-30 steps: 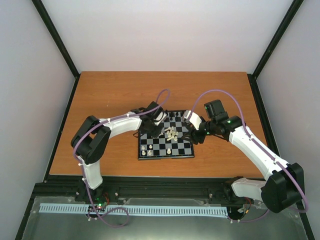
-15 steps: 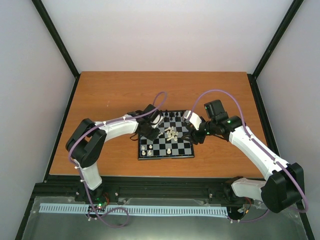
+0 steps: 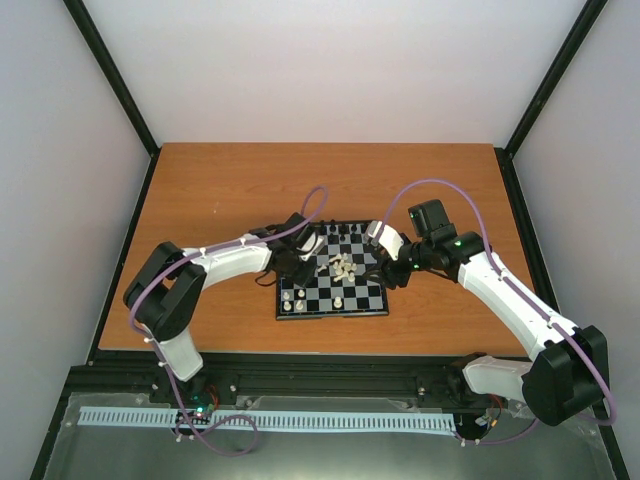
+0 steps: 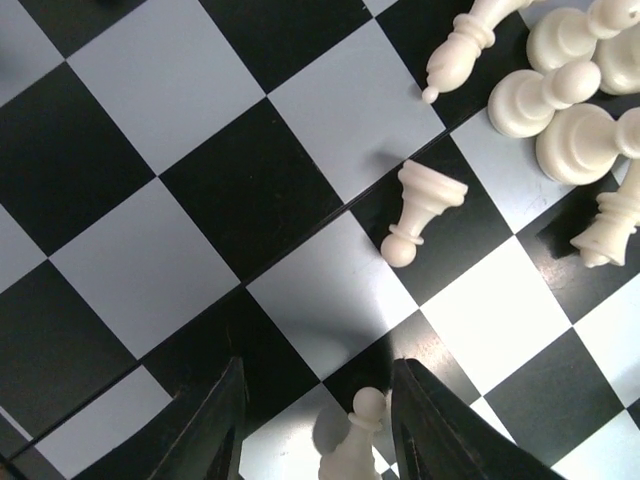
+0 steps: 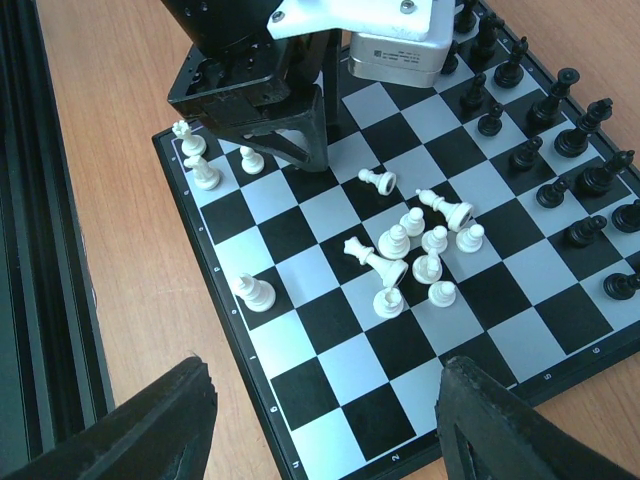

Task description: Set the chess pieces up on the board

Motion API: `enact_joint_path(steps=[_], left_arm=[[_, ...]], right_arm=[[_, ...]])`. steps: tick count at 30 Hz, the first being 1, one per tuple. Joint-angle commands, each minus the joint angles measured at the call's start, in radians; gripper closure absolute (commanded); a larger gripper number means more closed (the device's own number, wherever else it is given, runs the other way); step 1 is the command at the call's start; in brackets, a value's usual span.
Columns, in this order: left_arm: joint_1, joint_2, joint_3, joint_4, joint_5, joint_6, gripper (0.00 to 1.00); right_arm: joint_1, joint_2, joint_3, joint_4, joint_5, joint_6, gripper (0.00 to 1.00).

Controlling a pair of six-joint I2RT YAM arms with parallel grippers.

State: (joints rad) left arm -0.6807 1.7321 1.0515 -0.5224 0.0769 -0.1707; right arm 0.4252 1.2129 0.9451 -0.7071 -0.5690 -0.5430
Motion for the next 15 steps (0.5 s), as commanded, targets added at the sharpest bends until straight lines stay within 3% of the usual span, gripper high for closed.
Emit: enact_joint_path(steps=[1, 15], left_arm=[[-0.008, -0.031, -0.028, -0.012, 0.013, -0.027, 0.57], [-0.036, -0.031, -0.043, -0.053, -0.027, -0.055, 0.72]], right_arm=[[-0.008, 0.0, 0.003, -0.002, -0.013, -0.014, 0.38], [-0.008, -0.001, 0.004, -0.004, -0.014, -0.015, 0.38]])
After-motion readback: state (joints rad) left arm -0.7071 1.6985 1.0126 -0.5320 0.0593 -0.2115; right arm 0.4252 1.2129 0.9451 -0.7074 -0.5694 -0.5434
